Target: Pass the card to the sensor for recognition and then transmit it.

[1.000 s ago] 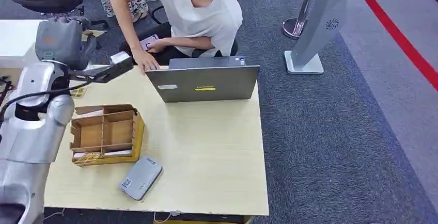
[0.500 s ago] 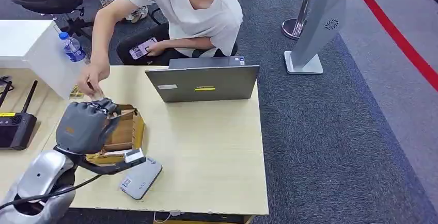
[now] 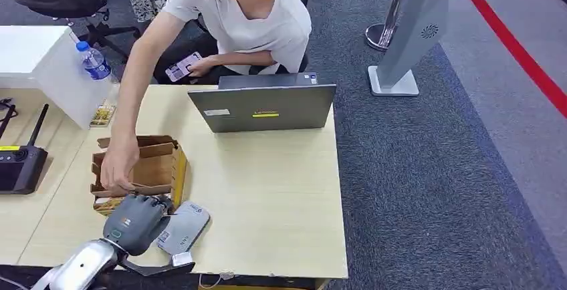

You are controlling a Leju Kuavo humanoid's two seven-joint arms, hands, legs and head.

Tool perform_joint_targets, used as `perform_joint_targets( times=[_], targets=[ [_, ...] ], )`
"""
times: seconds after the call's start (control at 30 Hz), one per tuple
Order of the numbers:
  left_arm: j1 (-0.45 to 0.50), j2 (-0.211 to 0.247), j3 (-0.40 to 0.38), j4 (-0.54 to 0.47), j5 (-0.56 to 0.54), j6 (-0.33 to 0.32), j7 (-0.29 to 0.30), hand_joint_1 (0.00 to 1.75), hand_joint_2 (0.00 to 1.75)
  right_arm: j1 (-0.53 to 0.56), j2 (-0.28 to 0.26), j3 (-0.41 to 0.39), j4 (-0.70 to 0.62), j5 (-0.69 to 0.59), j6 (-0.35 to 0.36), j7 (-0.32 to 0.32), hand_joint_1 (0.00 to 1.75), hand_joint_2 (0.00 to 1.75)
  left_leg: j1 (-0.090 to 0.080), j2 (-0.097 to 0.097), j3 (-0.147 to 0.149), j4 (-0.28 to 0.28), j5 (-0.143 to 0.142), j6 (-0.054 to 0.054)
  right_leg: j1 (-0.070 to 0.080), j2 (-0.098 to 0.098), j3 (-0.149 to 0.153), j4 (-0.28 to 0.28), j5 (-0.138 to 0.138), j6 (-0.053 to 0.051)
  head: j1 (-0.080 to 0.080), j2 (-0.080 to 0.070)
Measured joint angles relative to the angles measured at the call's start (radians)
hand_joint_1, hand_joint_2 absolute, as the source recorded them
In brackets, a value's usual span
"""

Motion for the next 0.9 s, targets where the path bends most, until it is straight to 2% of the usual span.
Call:
perform_joint_targets(
  times=[0.17,0.6,0.77,0.9],
  targets=[
    [0.015,0.022,-0.017,0.013,0.003,-0.011,-0.002,1.75,1.75,0.000,0.000,0.000,0.000,0.000,0.000,0.003,0.00,0.00,0.000,-0.001,0.000,0.000,0.000,0.000,0.000,-0.001,0.000,0.000,0.000,0.000,0.000,0.000],
    [0.014,0.033,-0.047,0.036,0.042,-0.026,-0.014,1.75,1.75,0.000,0.000,0.000,0.000,0.003,0.002,0.006,0.00,0.00,0.000,-0.001,0.000,0.000,0.000,0.000,0.000,-0.001,0.000,0.000,0.000,0.000,-0.001,0.000],
    [-0.013,0.018,-0.042,0.016,0.058,0.056,-0.011,1.75,1.75,0.000,0.000,0.000,0.002,0.003,-0.003,0.003,0.00,0.00,0.000,-0.002,0.000,0.000,0.001,0.000,0.000,-0.002,0.000,0.000,0.000,0.000,-0.001,0.000],
    [-0.083,-0.032,-0.007,-0.046,0.057,0.119,0.011,1.75,1.75,0.000,0.001,0.000,0.005,0.014,-0.006,0.003,0.00,0.00,0.000,-0.003,0.000,0.000,0.001,0.000,0.000,-0.003,0.001,0.000,0.001,0.001,0.000,0.000]
  ],
)
